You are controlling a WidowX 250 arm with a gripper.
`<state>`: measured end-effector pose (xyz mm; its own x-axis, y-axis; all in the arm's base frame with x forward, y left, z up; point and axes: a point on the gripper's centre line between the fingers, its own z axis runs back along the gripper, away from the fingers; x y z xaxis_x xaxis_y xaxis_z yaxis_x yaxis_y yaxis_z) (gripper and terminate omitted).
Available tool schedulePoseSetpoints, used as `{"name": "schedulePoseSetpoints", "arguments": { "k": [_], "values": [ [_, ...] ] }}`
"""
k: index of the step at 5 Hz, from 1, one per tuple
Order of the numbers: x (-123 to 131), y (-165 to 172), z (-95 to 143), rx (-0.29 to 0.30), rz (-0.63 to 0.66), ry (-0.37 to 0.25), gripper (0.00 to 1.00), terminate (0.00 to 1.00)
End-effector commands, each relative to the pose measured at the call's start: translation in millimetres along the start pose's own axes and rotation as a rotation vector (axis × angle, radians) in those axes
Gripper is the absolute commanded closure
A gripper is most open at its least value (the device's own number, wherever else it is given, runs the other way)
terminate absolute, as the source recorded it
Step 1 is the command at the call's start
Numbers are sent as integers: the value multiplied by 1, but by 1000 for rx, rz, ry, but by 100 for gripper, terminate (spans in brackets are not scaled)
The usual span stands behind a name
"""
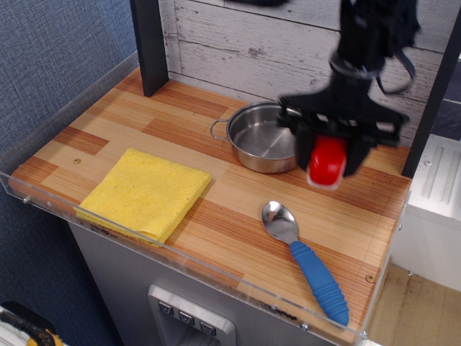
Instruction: Hold red color candy from right side of the table and place it on left side of the table above yellow cloth.
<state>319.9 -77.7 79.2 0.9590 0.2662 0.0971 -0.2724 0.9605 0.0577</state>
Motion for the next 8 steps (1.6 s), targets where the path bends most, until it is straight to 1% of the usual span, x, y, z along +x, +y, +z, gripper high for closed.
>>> {"name": "schedulePoseSetpoints", "arguments": {
  "k": [1,2,3,4,5,6,7,8],
  "values": [
    [18,39,22,-25,66,-45,100,0],
    [22,68,22,14,124,-52,100,0],
    [21,97,19,50,144,-67,100,0],
    [23,131,17,66,161,-71,100,0],
    [28,156,12,87,156,-70,100,0],
    [29,184,7,106,254,-74,100,0],
    [36,199,-3,123,249,-67,100,0],
    [49,204,-22,127,256,-95,100,0]
  ]
}}
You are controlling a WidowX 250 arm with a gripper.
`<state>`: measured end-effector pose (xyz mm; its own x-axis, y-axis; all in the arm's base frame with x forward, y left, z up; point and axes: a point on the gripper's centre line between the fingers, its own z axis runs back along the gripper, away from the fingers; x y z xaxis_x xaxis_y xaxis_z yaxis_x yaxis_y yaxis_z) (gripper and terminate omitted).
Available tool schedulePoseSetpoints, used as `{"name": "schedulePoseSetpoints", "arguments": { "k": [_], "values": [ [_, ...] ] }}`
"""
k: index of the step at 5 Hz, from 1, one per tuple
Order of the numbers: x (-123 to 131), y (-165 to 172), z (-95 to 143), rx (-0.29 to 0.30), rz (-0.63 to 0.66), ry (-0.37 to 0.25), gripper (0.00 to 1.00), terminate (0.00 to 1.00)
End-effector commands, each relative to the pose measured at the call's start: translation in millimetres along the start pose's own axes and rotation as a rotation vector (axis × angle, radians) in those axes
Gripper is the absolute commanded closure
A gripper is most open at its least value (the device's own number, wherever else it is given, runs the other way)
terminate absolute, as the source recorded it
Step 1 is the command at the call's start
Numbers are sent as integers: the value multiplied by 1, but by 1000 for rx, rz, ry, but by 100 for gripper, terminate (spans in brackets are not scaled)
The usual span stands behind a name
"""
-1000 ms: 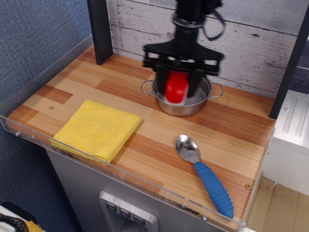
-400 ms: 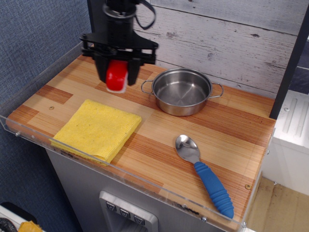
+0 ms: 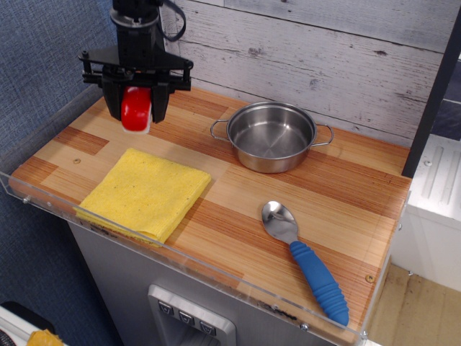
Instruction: Hold red color candy from right side of the table and place it on left side of the table above yellow cloth.
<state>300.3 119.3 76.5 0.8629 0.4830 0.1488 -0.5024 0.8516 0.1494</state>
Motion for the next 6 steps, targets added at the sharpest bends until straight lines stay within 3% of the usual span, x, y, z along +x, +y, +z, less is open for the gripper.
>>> {"name": "schedulePoseSetpoints", "arguments": {
  "k": [1,2,5,6],
  "values": [
    [29,1,-19,-10,51,-74,100,0],
    [36,3,-33,-10,42,-50,100,0],
    [47,3,-52,-28,113,-77,100,0],
    [47,5,-53,-33,136,-86,0,0]
  ]
}}
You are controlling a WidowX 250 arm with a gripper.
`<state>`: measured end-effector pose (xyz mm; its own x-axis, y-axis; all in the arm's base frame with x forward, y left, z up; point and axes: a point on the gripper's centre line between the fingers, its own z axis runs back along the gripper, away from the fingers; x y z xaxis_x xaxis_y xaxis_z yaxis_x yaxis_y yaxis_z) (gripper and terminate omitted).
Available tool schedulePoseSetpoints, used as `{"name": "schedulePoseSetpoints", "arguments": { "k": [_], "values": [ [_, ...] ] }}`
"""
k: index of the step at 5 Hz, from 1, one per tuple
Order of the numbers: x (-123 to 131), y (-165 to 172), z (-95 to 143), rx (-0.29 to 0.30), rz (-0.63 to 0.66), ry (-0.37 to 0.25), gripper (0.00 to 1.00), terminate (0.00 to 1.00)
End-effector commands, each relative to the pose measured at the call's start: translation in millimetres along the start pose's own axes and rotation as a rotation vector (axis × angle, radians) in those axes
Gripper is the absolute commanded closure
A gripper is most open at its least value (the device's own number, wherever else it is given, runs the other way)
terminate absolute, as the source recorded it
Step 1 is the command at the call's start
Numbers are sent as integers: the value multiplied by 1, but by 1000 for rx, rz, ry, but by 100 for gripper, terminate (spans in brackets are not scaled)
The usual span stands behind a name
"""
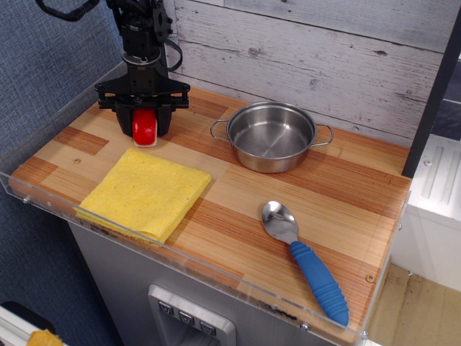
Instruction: Hold red color candy from right side of the table and place it on left side of the table above yellow cloth.
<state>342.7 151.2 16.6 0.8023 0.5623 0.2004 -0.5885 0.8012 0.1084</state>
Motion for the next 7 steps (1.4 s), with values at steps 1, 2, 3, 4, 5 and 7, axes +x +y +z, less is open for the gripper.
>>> {"name": "schedulePoseSetpoints", "arguments": {
  "k": [1,2,3,4,5,7],
  "values": [
    [6,9,19,-18,32,-48,0,0],
    [7,10,29,15,25,-62,0,0],
    [9,8,41,22,28,-91,0,0],
    [10,4,54,35,21,-104,0,0],
    [6,-4,69,18,-19,-94,0,0],
    [-49,-11,100,-33,-130,-32,0,0]
  ]
}}
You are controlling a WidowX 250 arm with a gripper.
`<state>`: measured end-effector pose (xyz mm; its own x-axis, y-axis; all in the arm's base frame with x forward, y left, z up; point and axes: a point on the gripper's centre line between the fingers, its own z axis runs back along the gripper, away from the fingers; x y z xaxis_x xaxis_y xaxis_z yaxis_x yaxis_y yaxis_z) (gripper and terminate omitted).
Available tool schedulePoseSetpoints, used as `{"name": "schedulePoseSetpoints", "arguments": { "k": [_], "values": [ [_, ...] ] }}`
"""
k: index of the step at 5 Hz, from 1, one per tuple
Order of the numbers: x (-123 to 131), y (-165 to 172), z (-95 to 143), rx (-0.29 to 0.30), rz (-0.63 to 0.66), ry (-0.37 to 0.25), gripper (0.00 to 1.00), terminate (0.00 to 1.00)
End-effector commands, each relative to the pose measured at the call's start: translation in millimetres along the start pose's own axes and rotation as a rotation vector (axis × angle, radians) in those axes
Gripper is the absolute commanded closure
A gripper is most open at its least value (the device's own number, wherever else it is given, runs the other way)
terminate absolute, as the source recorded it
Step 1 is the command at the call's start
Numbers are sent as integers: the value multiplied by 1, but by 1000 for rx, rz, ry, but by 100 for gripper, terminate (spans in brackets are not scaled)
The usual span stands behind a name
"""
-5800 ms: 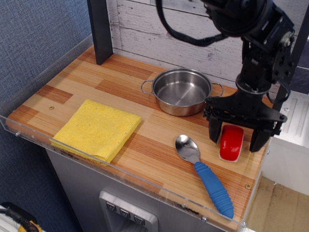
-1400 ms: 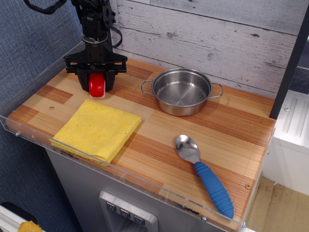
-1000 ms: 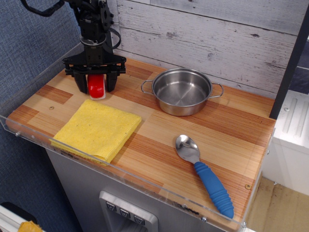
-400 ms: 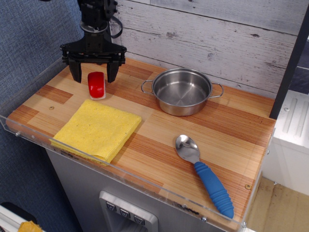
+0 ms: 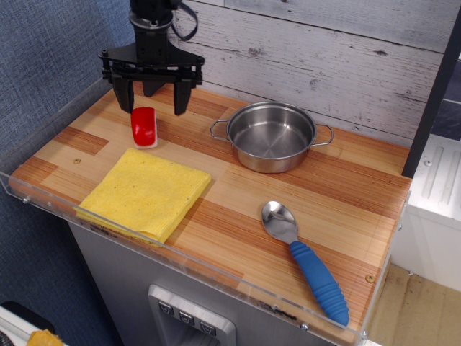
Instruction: Hold red color candy from right side of the table and place it on left side of the table above yellow cloth.
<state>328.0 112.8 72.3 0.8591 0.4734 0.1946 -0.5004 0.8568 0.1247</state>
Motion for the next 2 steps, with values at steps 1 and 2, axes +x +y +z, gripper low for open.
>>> {"name": "schedulePoseSetpoints", "arguments": {
  "k": [1,2],
  "values": [
    [-55,1,56,-37,-21,6,0,0],
    [-75,-5,70,-59,-31,45,0,0]
  ]
}}
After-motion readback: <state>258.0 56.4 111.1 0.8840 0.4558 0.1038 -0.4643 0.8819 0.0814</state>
